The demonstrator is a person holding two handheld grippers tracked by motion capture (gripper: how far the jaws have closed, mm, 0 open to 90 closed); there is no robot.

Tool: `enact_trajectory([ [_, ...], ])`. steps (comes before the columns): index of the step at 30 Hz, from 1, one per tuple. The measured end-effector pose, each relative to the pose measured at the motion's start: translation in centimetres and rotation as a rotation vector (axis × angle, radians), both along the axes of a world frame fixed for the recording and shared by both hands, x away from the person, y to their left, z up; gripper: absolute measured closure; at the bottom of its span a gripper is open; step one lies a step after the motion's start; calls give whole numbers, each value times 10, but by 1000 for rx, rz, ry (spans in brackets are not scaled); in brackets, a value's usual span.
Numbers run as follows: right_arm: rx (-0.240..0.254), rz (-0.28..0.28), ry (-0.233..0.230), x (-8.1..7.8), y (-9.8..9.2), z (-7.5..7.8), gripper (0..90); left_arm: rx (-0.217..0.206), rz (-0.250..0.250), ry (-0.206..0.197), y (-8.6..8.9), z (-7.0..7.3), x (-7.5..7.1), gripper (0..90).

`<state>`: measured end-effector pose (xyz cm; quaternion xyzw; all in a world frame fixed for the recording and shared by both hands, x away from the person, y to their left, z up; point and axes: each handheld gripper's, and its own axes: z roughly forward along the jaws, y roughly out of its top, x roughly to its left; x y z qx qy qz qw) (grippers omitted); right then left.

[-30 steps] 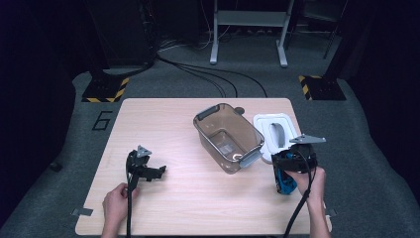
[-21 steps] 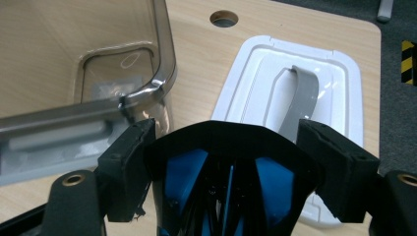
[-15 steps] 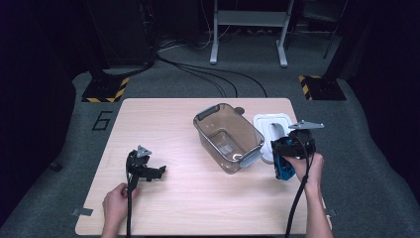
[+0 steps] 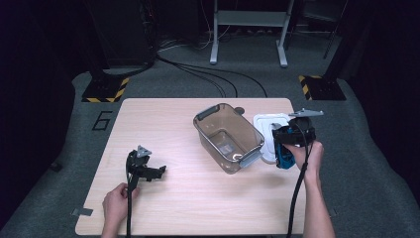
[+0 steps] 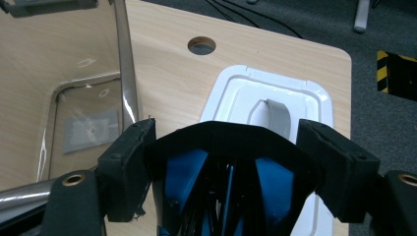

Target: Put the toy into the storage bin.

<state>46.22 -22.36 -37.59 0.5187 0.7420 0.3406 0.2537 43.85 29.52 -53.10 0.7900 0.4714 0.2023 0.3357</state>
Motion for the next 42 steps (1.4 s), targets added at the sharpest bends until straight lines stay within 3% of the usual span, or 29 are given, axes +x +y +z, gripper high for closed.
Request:
enact_trajectory([
  [17, -32, -16, -13, 27, 8, 9, 243, 0, -1, 0, 0, 0, 0, 0],
  [27, -27, -30, -27, 37, 11, 15, 244, 0, 0, 0, 0, 0, 0, 0],
  [42, -72, -7, -95, 49, 29, 42, 243, 0, -1, -1, 0, 0, 0, 0],
])
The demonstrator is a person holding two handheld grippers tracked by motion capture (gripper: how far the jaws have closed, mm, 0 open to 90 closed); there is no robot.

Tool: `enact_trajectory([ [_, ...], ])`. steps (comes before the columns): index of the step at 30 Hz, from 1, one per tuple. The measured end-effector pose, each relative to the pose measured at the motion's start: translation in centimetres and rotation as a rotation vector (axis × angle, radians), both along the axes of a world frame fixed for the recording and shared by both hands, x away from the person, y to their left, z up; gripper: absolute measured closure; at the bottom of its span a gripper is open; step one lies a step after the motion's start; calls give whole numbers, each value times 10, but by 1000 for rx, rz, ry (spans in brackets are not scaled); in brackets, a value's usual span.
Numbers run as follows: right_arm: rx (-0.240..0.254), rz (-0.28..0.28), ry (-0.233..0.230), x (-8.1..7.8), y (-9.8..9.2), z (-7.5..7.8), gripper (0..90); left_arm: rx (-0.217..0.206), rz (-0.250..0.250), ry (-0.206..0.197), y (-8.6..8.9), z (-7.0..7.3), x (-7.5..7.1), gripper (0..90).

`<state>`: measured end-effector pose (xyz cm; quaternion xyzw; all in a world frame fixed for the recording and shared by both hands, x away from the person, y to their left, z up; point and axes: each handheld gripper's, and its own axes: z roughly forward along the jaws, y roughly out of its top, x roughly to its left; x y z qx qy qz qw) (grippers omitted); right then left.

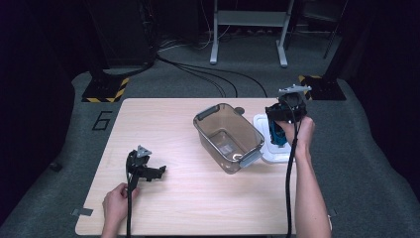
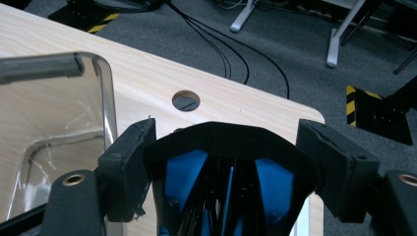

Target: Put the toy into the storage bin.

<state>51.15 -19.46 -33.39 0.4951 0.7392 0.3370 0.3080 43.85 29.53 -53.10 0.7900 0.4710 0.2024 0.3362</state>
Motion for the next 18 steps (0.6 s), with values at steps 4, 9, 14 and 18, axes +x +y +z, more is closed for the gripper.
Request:
enact_trajectory([
  [4, -4, 8, -17, 1, 3, 6, 243, 0, 0, 0, 0, 0, 0, 0],
  [9, -12, 19, -40, 3, 9, 16, 243, 0, 0, 0, 0, 0, 0, 0],
  [14, -11, 34, -59, 4, 19, 25, 243, 0, 0, 0, 0, 0, 0, 0],
  [18, -18, 51, -68, 5, 26, 30, 243, 1, 0, 1, 0, 0, 0, 0],
])
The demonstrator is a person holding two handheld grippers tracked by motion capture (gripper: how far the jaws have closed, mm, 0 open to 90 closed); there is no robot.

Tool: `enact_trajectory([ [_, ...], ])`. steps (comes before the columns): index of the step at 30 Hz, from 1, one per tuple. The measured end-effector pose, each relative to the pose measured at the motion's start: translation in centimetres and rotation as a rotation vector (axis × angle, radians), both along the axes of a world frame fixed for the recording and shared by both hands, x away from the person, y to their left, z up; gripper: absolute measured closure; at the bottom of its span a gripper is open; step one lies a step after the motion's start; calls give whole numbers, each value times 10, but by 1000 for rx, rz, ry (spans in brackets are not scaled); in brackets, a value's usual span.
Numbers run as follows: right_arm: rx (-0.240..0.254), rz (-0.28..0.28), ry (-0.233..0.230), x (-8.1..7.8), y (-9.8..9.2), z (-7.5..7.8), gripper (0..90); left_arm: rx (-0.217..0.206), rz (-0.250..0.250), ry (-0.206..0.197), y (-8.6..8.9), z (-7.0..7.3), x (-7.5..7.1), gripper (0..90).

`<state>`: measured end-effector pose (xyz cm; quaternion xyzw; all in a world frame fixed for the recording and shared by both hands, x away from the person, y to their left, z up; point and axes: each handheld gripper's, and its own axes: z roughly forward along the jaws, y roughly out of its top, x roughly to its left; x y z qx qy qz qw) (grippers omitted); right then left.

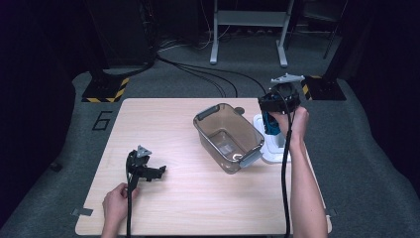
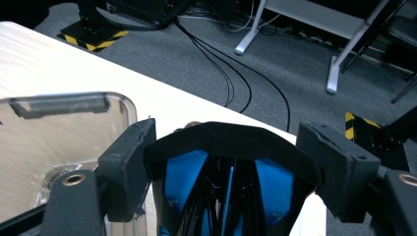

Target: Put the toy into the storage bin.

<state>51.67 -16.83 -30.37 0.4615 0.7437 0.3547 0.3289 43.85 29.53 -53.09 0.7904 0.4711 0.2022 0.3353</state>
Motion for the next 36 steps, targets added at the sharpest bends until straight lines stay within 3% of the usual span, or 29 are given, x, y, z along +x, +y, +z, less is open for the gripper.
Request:
enact_trajectory([
  [12, 15, 87, -41, -5, 33, 20, 243, -1, 0, -1, 0, 0, 0, 0],
  [19, 27, 149, -39, -9, 55, 24, 243, 1, -1, 0, 0, 0, 0, 0],
  [26, 44, 195, -12, -9, 70, 13, 243, 0, 0, -1, 0, 0, 0, 0],
  [36, 78, 212, 34, -8, 77, -12, 243, 0, 0, -1, 0, 0, 0, 0],
])
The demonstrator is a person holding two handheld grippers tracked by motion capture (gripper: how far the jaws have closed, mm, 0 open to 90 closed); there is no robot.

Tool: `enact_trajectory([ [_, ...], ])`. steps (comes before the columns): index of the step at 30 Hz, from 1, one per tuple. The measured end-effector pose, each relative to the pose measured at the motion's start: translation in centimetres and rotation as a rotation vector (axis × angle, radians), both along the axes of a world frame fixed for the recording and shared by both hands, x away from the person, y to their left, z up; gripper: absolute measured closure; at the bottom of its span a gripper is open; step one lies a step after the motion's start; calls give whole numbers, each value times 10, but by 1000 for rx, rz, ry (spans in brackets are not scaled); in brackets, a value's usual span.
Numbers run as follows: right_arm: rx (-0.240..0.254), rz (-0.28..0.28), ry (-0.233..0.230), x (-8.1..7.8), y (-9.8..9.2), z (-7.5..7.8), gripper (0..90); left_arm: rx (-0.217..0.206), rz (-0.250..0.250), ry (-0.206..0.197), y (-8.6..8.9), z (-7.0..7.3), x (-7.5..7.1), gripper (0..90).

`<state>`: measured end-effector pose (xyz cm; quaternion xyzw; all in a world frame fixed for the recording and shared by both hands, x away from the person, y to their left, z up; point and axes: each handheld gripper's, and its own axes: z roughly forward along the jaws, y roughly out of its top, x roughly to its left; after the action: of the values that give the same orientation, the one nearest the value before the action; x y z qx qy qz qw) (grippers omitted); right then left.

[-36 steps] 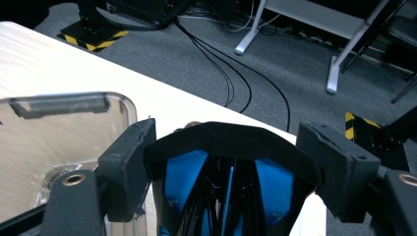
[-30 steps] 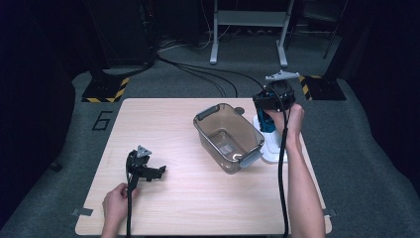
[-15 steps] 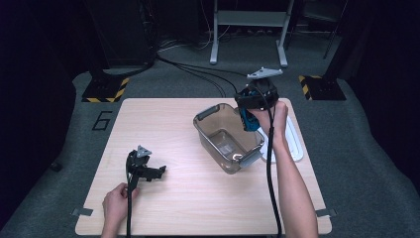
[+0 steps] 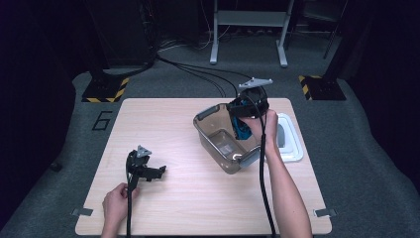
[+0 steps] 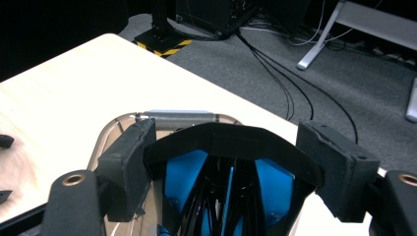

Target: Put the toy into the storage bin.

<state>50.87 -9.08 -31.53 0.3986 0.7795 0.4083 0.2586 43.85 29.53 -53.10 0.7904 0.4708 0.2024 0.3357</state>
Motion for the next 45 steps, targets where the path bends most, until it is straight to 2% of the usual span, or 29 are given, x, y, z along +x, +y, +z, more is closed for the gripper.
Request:
enact_trajectory([
  [20, 0, 14, 86, -4, 0, -48, 243, -1, 0, -1, 0, 0, 0, 0],
  [27, -14, 27, 108, -5, 3, -60, 242, -1, 0, 0, 0, 0, 0, 0],
  [28, -5, 14, 122, -6, 4, -61, 242, -1, 1, -1, 0, 0, 0, 0],
  [29, -19, 30, 114, -6, 3, -63, 242, -1, 1, -1, 0, 0, 0, 0],
  [33, -8, 19, 130, -8, 4, -67, 242, 0, 1, 0, 0, 0, 0, 0],
  [45, -51, 14, 161, -7, 3, -83, 242, -1, 1, -1, 0, 0, 0, 0],
])
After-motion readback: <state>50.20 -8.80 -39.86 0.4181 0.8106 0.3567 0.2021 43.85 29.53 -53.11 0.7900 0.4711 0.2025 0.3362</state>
